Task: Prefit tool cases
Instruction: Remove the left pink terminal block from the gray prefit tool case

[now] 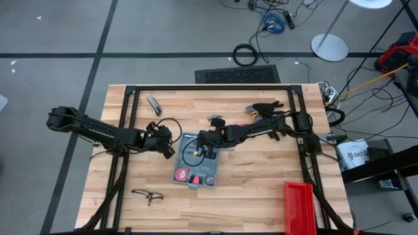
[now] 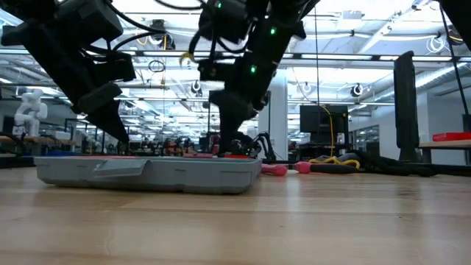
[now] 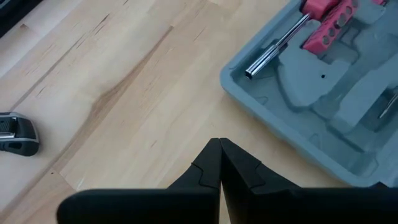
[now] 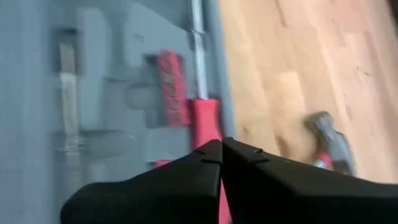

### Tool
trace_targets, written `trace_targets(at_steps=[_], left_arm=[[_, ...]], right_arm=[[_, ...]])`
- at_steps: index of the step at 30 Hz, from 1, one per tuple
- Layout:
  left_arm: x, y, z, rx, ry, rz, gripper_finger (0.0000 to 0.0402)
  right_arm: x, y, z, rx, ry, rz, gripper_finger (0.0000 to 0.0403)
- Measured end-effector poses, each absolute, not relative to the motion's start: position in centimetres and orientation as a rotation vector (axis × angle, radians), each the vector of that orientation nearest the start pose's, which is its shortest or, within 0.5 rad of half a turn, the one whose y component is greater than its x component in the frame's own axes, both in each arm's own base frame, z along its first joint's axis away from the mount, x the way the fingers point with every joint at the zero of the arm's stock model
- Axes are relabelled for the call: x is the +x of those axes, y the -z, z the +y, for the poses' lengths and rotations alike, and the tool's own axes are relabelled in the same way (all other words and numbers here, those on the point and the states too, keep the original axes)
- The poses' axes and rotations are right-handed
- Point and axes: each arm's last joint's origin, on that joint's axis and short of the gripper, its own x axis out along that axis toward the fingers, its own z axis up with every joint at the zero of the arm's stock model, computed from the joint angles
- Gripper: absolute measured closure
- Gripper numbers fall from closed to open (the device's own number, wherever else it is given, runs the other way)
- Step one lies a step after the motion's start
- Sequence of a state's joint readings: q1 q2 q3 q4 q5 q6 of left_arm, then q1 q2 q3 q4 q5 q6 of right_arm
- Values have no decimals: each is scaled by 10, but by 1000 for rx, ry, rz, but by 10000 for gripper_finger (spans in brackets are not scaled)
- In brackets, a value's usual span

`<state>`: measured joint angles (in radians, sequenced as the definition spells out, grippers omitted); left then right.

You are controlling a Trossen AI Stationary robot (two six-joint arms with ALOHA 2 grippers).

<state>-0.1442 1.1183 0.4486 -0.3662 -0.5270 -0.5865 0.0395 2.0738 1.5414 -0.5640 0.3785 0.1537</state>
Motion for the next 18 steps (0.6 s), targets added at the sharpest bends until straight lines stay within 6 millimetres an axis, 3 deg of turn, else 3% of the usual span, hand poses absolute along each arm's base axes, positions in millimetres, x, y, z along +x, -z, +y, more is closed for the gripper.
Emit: trace_targets(at_steps=[4,13,18], left_arm=[[182,-156,-12,-184,-611,838,393],[183,-157,-12,-173,-601,829,393],[183,-157,-12,-173,-600,830,393]], right_arm=[[437,-177,9,-103,296,1023,397],[448,-169,6,-106,283,961,303],[453,-150,6,-124,281,972,269]])
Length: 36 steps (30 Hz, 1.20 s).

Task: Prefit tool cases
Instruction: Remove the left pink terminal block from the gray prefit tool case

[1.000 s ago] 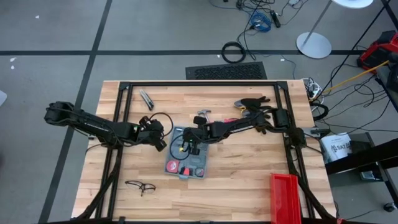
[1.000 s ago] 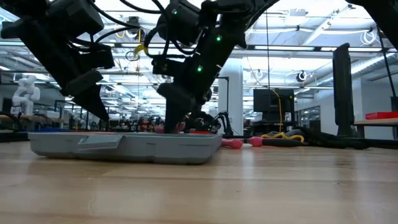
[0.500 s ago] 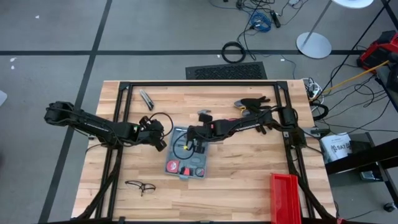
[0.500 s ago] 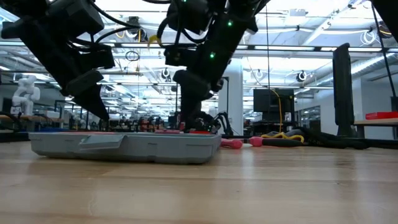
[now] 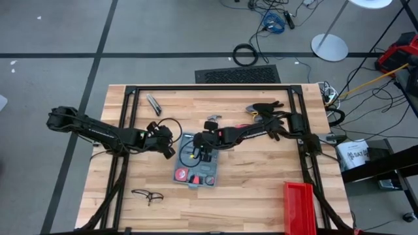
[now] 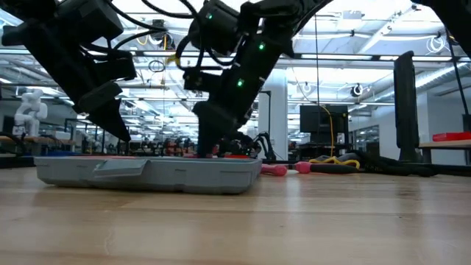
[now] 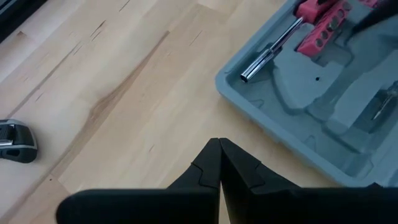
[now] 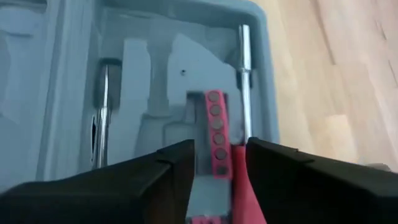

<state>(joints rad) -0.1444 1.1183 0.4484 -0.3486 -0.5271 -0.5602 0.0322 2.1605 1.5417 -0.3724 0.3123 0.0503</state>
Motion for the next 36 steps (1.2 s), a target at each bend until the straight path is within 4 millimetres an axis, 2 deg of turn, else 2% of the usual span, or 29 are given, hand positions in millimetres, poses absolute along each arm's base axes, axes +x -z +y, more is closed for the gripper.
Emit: trace_targets(at_steps=[3,5,10,11,15,23,29,32,34,36], left_arm=[[183,-157,-12,-173,-601,828,393],[183,-157,-12,-173,-601,830,393],[183,-157,-12,-174,-601,826,393],[183,-157,-12,-171,-603,829,393],[183,-157,-12,-172,-604,825,393],[183,-157,-12,-172,-604,826,393],[183,-157,-12,-172,-604,826,393],[183,-157,-12,-173,-604,824,393],[183,-157,-12,-175,-603,820,393],[184,-158,-12,-177,-601,815,393]], right_arm=[[456,-140,4,-145,311,974,266],[457,-135,2,-151,332,983,278],[460,-136,3,-186,314,956,372],[460,-137,6,-203,304,952,379],[463,-144,13,-192,292,931,374],[470,-160,15,-228,312,899,378],[446,-182,17,-347,462,1029,378],[429,-198,26,-358,511,996,378],[409,-205,33,-358,545,971,378],[379,-206,41,-373,615,949,378]])
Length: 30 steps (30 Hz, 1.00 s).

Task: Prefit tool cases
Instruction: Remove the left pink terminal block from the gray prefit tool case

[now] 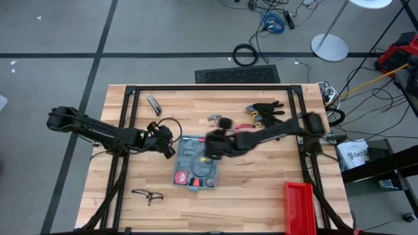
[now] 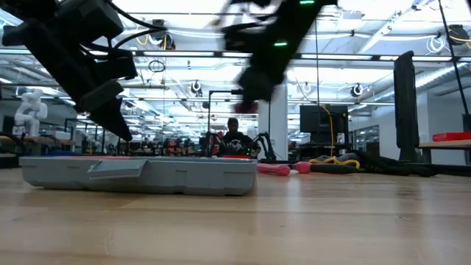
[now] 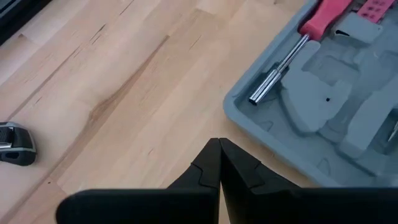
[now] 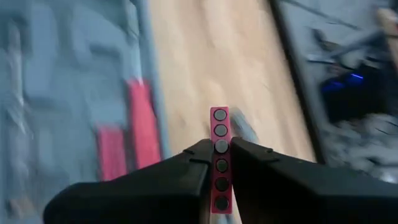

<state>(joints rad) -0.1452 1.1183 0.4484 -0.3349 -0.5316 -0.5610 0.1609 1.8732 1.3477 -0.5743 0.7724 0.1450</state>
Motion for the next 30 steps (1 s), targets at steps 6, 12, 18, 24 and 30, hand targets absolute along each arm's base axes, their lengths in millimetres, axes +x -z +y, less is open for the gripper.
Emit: trace_targets(at_steps=[6,12,18,24,30], left_arm=[[189,-161,-13,-150,-577,767,393],[193,-165,-13,-148,-564,715,393],[193,-164,-13,-146,-565,720,393],[192,-164,-13,-145,-565,722,393],[192,-164,-13,-145,-565,722,393]], right_arm=[[295,-163,76,-304,648,781,378],[279,-127,84,-306,689,733,378],[284,-107,68,-229,669,855,378],[288,-104,57,-155,644,905,378],[289,-104,50,-104,605,949,378]])
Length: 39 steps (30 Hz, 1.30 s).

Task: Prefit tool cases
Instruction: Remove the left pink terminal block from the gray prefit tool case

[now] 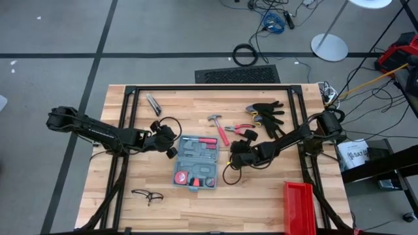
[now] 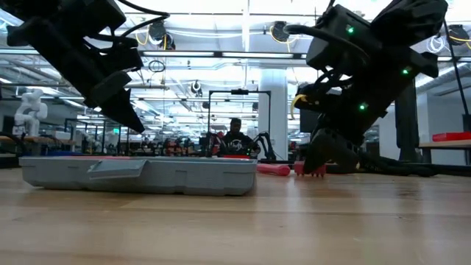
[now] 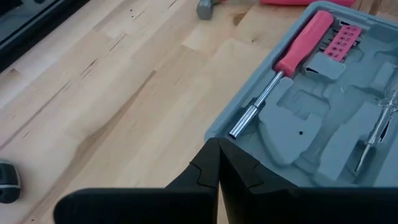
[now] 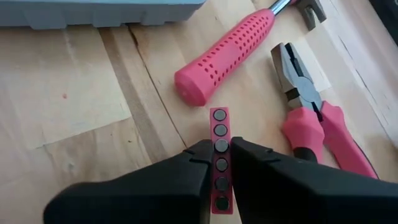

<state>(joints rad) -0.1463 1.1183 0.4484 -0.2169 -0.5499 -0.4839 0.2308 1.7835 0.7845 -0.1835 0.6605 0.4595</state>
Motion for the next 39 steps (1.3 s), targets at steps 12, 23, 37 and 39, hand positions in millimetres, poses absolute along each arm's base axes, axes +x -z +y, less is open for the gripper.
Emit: trace_targets(at_steps=[12,23,37,39], left_arm=[[192,-164,-13,-144,-565,724,393],[192,-164,-13,-145,-565,724,393],[192,-164,-13,-149,-567,722,393],[192,-164,-13,-149,-566,723,393]], right_arm=[[292,-105,54,-62,559,969,359],[311,-124,65,39,452,1007,356],[313,-130,70,134,473,1025,271],[312,-130,73,129,470,1022,258]])
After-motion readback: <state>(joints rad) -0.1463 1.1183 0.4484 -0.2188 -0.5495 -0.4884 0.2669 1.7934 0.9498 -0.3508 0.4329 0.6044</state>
